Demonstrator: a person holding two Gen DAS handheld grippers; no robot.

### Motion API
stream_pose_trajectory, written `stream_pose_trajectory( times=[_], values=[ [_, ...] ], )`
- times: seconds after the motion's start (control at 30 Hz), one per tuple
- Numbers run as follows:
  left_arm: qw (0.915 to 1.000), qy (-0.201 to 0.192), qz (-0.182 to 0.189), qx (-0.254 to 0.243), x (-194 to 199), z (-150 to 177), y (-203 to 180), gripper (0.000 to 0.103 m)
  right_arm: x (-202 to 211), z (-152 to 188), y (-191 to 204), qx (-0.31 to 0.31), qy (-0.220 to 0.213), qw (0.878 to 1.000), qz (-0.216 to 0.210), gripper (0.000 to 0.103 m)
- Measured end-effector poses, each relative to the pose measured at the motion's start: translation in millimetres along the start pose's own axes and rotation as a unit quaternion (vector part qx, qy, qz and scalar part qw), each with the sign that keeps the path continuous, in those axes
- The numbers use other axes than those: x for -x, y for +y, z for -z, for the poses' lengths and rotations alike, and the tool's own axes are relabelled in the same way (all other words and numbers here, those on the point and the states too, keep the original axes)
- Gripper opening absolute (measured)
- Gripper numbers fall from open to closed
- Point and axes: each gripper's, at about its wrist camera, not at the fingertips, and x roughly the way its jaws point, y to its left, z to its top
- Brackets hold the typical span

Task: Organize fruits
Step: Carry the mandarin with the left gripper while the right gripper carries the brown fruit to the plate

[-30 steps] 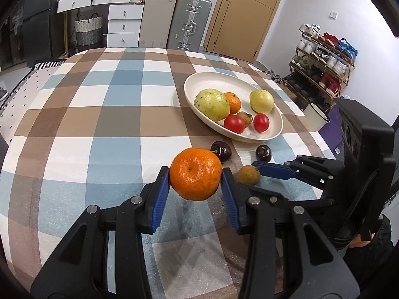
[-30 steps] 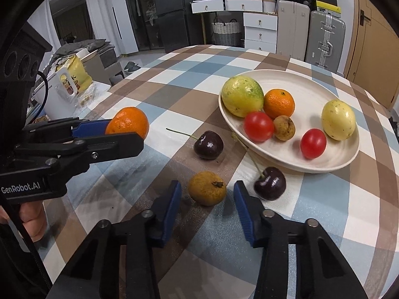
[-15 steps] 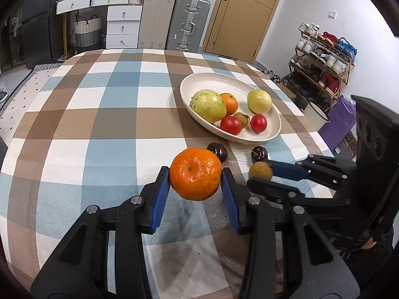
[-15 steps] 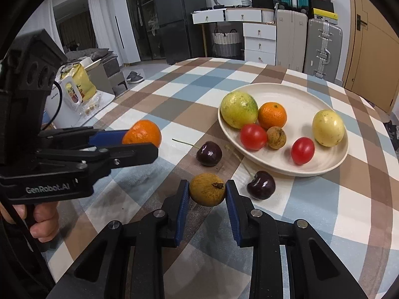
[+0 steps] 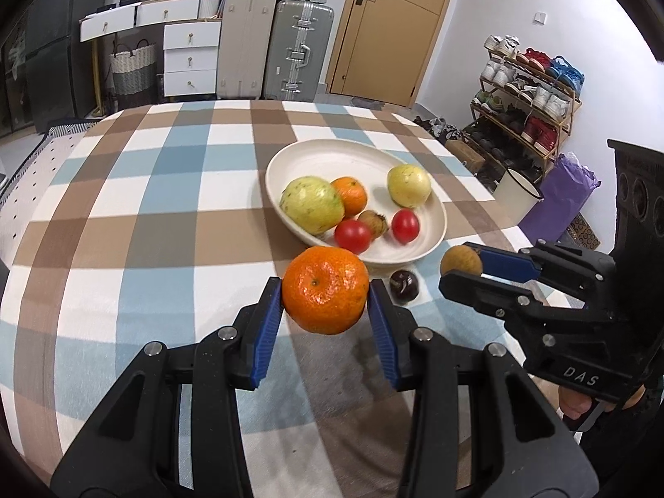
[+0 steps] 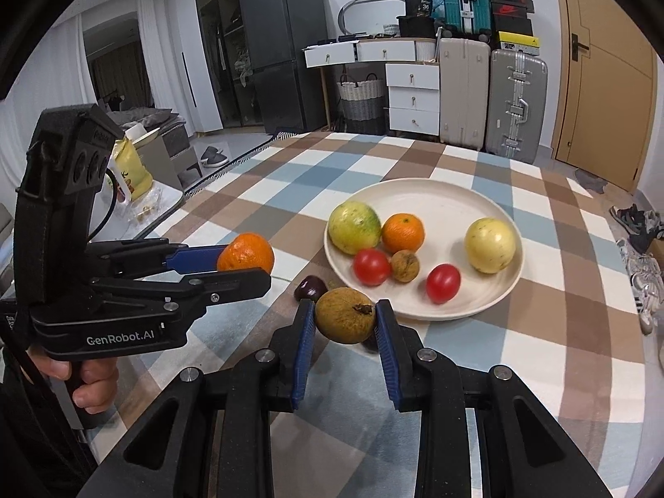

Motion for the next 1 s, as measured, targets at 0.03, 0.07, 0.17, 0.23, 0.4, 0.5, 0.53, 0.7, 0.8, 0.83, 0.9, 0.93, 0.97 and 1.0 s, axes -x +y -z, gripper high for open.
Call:
stream_pose_trajectory(
  times=[0.03,0.07,0.17,0.23,0.4,0.5,0.53,0.7,0.8,0.83,0.9,0.93,0.97,1.0],
  values=[
    [1.0,0.0,0.0,-0.003,-1,-3,-3,0.039,1,-2,-1,0.0,-0.002,1.0,0.001,0.03],
    [1.0,0.0,-0.001,-0.005,-1,-6,-4,0.039,5,-4,-3,-0.001,-0.006,1.0,0.003,0.03],
    [0.9999,-0.004,-0.004,-0.015,-1,-14,-10,0.039,14,-10,-10,-0.004,-0.017,1.0,0.007,0.03],
    [0.9998,-0.008,-0.005,-0.016,-1,-21,-11,0.039,18,-13,-14,-0.006,-0.021,1.0,0.007,0.03],
    [0.9996,-0.016,-0.013,-0.022,-2,-37,-14,0.039,30,-24,-30,-0.022,-0.038,0.999,0.006,0.03],
    [0.9996,-0.017,-0.012,-0.02,-4,-45,-15,0.039,33,-32,-40,-0.028,-0.044,0.999,0.008,0.03],
    [0.9996,-0.018,-0.011,-0.02,-5,-48,-15,0.039,34,-34,-44,-0.03,-0.046,0.998,0.007,0.03],
    [0.9996,-0.016,-0.012,-0.021,-20,-62,-16,0.039,28,-44,-57,-0.036,-0.046,0.998,0.01,0.03],
    [0.9997,-0.011,-0.013,-0.02,-34,-68,-17,0.039,18,-47,-64,-0.038,-0.04,0.998,0.011,0.03],
    [0.9997,-0.008,-0.013,-0.02,-38,-69,-17,0.039,14,-47,-66,-0.038,-0.037,0.999,0.011,0.03],
    [0.9998,-0.003,-0.011,-0.018,-49,-71,-17,0.039,5,-47,-70,-0.039,-0.032,0.999,0.01,0.03],
    [0.9998,-0.001,-0.01,-0.017,-54,-72,-17,0.039,1,-46,-71,-0.04,-0.03,0.999,0.01,0.03],
    [0.9998,0.004,-0.01,-0.017,-59,-73,-18,0.038,-3,-46,-73,-0.042,-0.028,0.999,0.008,0.03],
    [0.9998,0.006,-0.01,-0.019,-65,-74,-19,0.039,-7,-46,-75,-0.043,-0.026,0.999,0.008,0.03]
  ],
)
